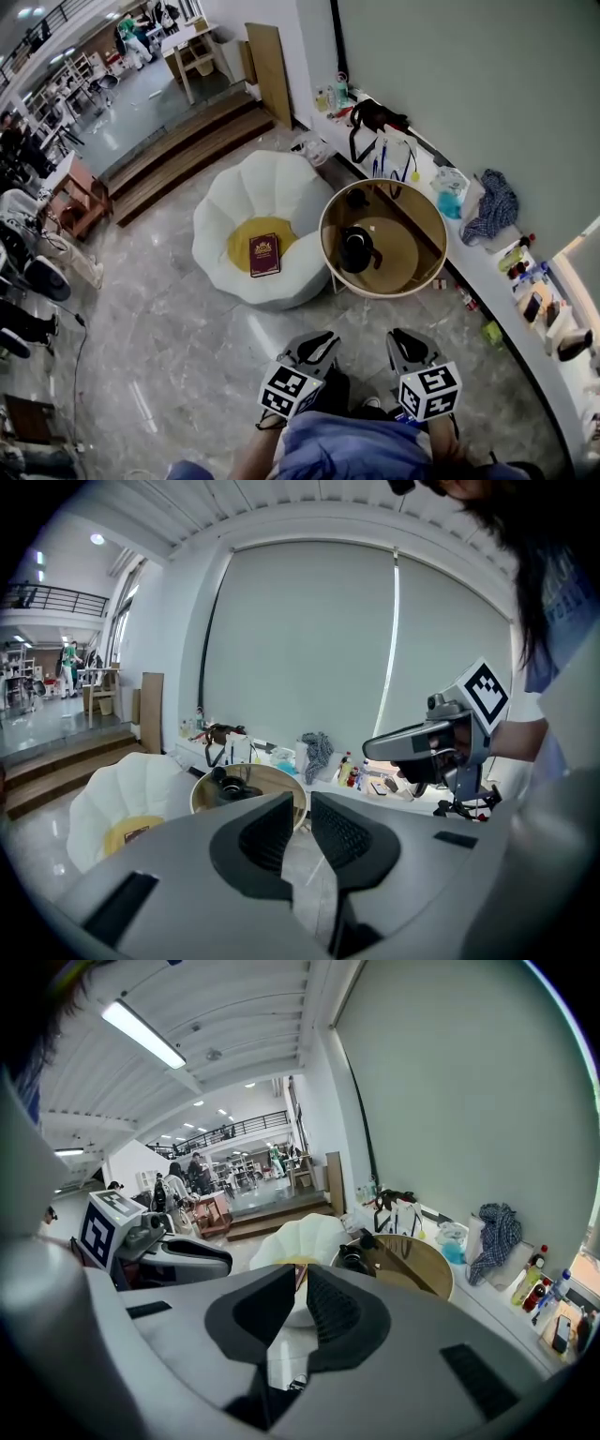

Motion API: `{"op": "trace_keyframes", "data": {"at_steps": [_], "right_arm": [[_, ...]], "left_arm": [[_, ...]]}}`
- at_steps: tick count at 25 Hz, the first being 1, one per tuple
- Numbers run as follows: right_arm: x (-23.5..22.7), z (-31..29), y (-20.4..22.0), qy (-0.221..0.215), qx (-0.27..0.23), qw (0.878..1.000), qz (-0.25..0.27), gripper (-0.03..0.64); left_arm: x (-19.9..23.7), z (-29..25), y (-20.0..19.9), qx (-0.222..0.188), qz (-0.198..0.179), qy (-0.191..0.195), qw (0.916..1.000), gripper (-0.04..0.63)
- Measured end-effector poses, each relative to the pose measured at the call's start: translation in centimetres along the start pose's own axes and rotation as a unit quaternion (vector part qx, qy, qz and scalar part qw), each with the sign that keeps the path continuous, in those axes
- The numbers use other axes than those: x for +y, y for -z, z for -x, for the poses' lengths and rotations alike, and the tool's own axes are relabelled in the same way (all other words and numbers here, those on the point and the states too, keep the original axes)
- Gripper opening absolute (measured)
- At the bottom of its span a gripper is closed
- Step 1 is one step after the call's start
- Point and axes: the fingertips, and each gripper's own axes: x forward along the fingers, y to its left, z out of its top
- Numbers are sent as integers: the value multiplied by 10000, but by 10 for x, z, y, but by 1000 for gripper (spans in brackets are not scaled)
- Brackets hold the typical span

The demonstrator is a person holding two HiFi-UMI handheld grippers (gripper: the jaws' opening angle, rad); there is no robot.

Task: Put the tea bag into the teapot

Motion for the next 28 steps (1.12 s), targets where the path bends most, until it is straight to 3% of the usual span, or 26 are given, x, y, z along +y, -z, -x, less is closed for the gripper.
{"op": "trace_keyframes", "data": {"at_steps": [4, 15, 28], "right_arm": [[6, 31, 15, -176, -74, 9998, 13, 51], [33, 93, 54, -679, -194, 9971, 299, 51], [49, 127, 68, -885, -298, 9938, 603, 34]], "left_arm": [[-36, 17, 10, -65, 199, -213, 9996, 54], [-108, 53, 31, -205, 108, -579, 9981, 54], [-148, 79, 44, -197, 36, -736, 9971, 54]]}}
